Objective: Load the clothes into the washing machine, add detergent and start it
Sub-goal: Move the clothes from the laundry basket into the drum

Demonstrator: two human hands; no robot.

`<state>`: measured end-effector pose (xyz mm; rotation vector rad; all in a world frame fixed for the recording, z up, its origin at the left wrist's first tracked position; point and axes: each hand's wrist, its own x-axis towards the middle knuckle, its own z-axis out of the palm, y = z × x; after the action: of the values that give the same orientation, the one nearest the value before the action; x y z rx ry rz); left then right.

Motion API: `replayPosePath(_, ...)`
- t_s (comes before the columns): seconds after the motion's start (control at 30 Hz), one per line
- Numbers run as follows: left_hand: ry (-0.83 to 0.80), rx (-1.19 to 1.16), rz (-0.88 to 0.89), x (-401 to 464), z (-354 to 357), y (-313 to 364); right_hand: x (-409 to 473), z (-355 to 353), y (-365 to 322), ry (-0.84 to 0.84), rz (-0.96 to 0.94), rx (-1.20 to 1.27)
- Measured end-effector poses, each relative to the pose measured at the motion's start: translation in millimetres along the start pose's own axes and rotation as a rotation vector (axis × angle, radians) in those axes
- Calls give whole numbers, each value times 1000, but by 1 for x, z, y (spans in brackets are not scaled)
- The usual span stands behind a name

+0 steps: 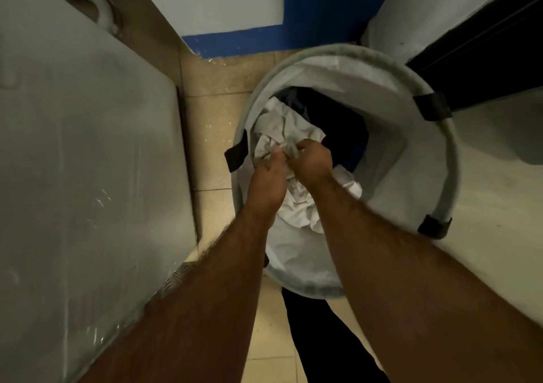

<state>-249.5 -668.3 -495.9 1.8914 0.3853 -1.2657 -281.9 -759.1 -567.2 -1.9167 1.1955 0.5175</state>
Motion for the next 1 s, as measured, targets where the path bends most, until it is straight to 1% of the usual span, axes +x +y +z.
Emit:
replayPosePath(0.07,-3,-44,-9,-11,-4,-3,-18,-9,2,62,10,155)
replayPosePath(0.2,34,-107,-41,-45,-6,3,-66,-59,-1,153,31,402)
replayPosePath(0.33,61,-182,-119,-97,-9,27,-114,-125,-14,136,45,550)
replayPosePath(0.43,19,-285,-181,-144,-17,57,-158,-178,-33,104,-3,562)
replayPosePath(0.5,-50,-362,-160,-175,-24,81,-185,-208,-47,82,-69,536)
replayPosePath(0.6,-182,-475,-72,-227,-38,126,-235,-258,-78,70,-168,468)
replayPosePath(0.63,-210,-481,-40,-235,-42,138,-253,-275,-92,55,-208,452)
replayPosePath(0.7,-205,-478,13,-247,-49,159,-286,-303,-117,28,-288,421)
replayPosePath(0.77,-236,-413,50,-282,-57,184,-322,-330,-145,8,-351,416)
replayPosePath(0.8,-262,-402,64,-310,-61,198,-338,-340,-158,4,-382,431)
replayPosePath(0.87,-318,-488,140,-355,-67,219,-363,-357,-181,11,-435,489)
replayPosePath(0.93,-276,-593,187,-379,-72,232,-385,-370,-200,36,-471,599)
replayPosePath(1.0,-235,-734,254,-397,-76,242,-399,-375,-212,93,-466,741)
